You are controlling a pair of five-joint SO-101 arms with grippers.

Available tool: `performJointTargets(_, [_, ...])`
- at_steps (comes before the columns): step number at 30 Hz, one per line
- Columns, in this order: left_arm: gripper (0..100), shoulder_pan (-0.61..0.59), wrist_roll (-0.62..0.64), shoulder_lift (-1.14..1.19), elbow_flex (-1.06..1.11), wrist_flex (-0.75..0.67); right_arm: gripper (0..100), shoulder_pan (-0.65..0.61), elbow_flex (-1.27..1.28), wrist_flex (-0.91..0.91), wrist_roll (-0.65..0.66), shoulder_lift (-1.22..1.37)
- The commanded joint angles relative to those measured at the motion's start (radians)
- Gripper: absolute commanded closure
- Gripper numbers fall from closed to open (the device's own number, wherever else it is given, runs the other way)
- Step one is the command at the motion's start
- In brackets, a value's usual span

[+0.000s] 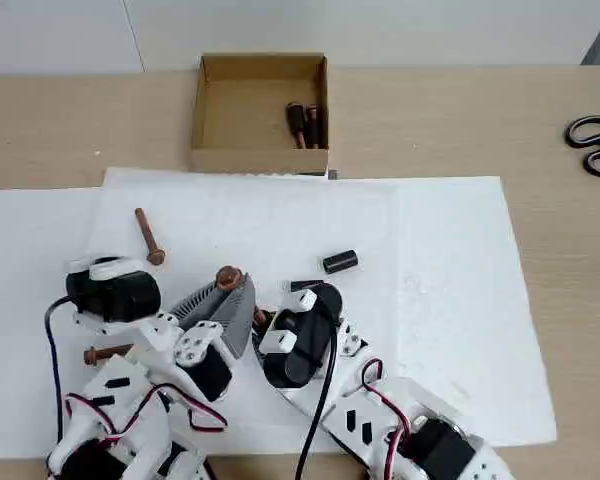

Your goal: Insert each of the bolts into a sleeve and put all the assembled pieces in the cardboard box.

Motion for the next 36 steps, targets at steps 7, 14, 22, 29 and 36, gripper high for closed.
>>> performJointTargets(7, [99,0.103,-0.103,-0.006,-0.008,0.110,99.5,0.001,-0.063,-0.028,0.014,-0.008])
performJointTargets(14, [99,0.110,-0.123,-0.006,-0.012,0.129,99.5,0.021,-0.075,-0.028,0.014,-0.007])
performJointTargets(22, [81,0.109,-0.123,-0.005,-0.013,0.129,99.5,0.053,-0.077,-0.027,0.014,-0.008])
performJointTargets(29, [80,0.103,-0.146,-0.005,-0.042,0.137,99.5,0.053,-0.077,-0.022,0.014,-0.008])
performJointTargets(36, [80,-0.043,-0.322,-0.005,-0.090,0.161,99.5,0.053,-0.074,-0.022,0.012,-0.008])
